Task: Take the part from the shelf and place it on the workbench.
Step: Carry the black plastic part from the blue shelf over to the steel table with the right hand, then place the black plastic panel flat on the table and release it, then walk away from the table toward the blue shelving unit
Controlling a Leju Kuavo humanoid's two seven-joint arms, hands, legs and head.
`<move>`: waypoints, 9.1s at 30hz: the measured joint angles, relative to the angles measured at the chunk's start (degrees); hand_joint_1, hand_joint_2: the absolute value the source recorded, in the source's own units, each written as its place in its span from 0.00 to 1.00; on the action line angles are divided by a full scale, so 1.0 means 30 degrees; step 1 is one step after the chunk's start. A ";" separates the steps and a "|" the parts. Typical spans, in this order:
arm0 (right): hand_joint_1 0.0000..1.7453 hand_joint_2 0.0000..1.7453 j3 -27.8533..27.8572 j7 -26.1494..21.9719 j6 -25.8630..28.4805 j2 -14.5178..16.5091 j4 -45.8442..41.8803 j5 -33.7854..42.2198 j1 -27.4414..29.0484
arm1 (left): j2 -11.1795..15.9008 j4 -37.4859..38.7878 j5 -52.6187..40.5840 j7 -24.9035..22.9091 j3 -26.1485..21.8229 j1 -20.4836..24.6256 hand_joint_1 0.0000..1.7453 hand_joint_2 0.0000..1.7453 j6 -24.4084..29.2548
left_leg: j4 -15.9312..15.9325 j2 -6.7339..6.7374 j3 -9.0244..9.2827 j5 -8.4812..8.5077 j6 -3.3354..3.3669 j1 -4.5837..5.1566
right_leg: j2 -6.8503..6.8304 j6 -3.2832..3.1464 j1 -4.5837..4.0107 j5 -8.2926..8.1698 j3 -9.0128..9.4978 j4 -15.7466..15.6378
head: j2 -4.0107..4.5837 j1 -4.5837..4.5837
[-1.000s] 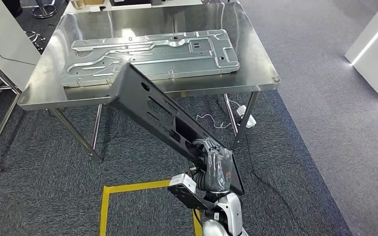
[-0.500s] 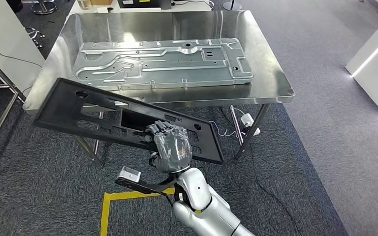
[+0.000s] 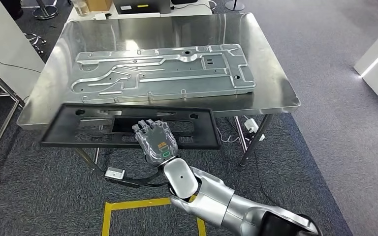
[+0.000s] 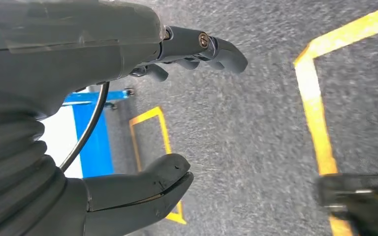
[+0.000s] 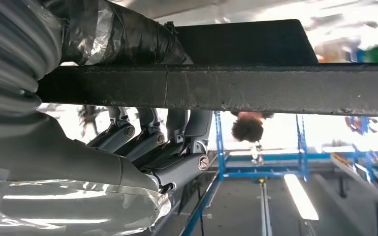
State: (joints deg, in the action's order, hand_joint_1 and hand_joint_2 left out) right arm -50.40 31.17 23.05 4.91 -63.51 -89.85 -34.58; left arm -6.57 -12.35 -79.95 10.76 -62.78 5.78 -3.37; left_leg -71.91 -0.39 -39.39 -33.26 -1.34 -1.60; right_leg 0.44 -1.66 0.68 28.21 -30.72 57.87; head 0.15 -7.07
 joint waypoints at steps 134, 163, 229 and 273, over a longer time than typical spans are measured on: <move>0.00 0.00 0.4690 -0.8824 -0.2788 -0.0675 -0.4462 0.5682 0.2445 | 0.0617 0.0117 0.1488 0.0047 -0.0884 -0.0081 0.00 0.00 -0.0415 | 0.4455 0.0157 0.2139 0.2461 0.1210 0.0232 | -0.0134 0.1120 -0.0013 0.0662 -0.3528 0.3361 | 0.0000 0.0051; 0.00 0.00 1.7262 -2.2730 -1.3813 0.1480 -0.1705 2.9375 1.4063 | 0.0414 0.0133 0.3112 0.0164 -0.3139 -0.0331 0.00 0.00 -0.0137 | 0.4925 0.0210 0.4033 0.1087 0.1133 0.0202 | -0.0355 0.0946 -0.0129 -0.1244 -0.2976 0.1209 | 0.0000 0.0095; 0.00 0.00 2.9156 -1.0078 -0.5051 0.2239 1.7436 1.7407 1.1018 | 0.0304 0.0131 0.3065 0.0281 -0.4426 -0.0481 0.00 0.00 0.0131 | 0.5003 -0.0299 0.2639 0.2193 0.1335 0.0380 | -0.0125 0.1177 0.0011 0.2629 -0.1729 0.4634 | 0.0000 0.0093; 0.00 0.00 2.8917 -1.0156 -0.5442 0.2248 1.7451 1.6872 1.0943 | 0.0264 0.0131 0.2654 0.0454 -0.4395 -0.0449 0.00 0.00 -0.0022 | 0.0365 -0.0240 0.0143 -0.0126 0.0112 0.0287 | -0.0532 0.0040 -0.0014 0.0288 0.0373 -0.0267 | 0.0002 0.0111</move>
State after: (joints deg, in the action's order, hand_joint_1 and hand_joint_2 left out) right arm 36.35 0.71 6.73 11.65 -11.15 -39.24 -1.75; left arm -5.78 -11.96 -71.99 12.12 -75.97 4.43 -3.43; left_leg -70.82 -1.11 -38.96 -33.64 -1.00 -0.74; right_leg -1.16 -1.54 0.64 29.08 -29.60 57.06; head 0.16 -6.73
